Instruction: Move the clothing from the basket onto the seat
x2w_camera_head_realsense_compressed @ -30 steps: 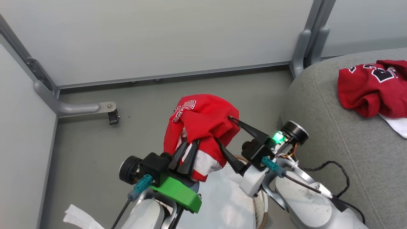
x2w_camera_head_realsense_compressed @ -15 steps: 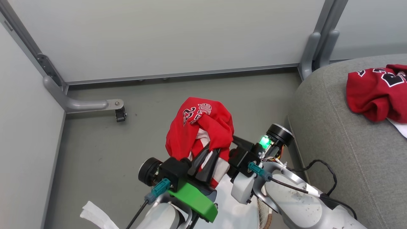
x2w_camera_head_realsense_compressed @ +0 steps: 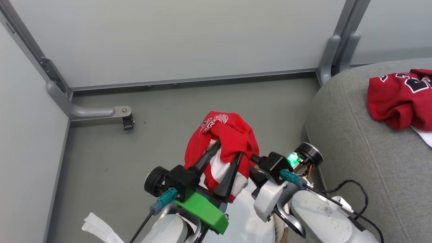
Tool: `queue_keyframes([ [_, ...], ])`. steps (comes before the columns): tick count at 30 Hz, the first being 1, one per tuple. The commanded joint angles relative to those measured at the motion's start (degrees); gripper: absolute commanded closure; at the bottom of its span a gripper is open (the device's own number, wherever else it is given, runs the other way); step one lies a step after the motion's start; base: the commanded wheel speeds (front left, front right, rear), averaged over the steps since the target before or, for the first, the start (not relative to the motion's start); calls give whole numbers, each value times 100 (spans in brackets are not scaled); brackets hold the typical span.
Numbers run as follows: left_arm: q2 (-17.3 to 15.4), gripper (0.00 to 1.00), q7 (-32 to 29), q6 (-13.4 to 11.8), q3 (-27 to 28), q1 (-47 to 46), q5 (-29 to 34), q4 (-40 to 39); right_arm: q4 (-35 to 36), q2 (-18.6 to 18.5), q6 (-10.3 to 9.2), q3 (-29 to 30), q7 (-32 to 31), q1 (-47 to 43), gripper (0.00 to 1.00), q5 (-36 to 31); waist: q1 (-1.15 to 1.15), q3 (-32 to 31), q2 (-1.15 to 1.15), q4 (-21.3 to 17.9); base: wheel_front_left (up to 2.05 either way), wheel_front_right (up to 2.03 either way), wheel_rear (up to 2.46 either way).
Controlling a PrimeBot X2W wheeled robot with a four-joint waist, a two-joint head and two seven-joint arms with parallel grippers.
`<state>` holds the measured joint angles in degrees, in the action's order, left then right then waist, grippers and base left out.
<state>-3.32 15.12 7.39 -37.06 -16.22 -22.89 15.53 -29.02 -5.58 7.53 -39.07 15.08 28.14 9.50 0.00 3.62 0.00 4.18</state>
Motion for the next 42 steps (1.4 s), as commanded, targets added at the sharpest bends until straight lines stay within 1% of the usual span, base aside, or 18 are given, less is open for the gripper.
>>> queue_keyframes([
  [1,-32,0,3,18,56,42,56,14,31,-8,-8,90,9,-141,100,76,0,-1,0,-56,0,0,0],
  [5,-36,0,2,18,153,96,110,-10,73,18,-8,478,9,-369,100,258,0,22,0,-289,0,0,0],
  [9,-52,0,2,18,234,104,158,-19,139,44,-8,859,10,-576,100,394,0,85,0,-684,0,0,0],
  [15,-48,0,2,18,324,42,214,-34,287,110,-8,1354,10,-829,100,506,0,226,0,-1487,0,0,0],
  [20,-60,0,1,19,340,-93,246,16,419,168,-8,1630,10,-980,100,576,0,375,0,-2185,0,0,0],
  [24,-83,0,1,19,349,-167,247,50,509,198,-8,1862,10,-1072,100,620,0,448,0,-2651,0,0,0],
  [28,-110,0,1,19,369,-188,249,78,575,222,-8,2020,10,-1144,100,654,0,498,0,-3033,0,0,0],
  [32,-121,0,1,19,349,-235,208,108,658,231,-8,2180,10,-1193,100,647,0,553,0,-3266,0,0,0],
  [36,-114,0,0,19,309,-265,195,136,731,193,-8,2321,10,-1060,100,621,0,639,0,-3362,0,0,0],
  [39,-157,0,0,18,258,-328,211,167,835,59,-8,2378,10,-751,100,553,0,794,0,-3361,0,0,0],
  [42,-229,0,0,19,205,-443,218,213,968,-138,-8,2601,10,-295,100,493,0,1016,0,-3311,0,0,0],
])
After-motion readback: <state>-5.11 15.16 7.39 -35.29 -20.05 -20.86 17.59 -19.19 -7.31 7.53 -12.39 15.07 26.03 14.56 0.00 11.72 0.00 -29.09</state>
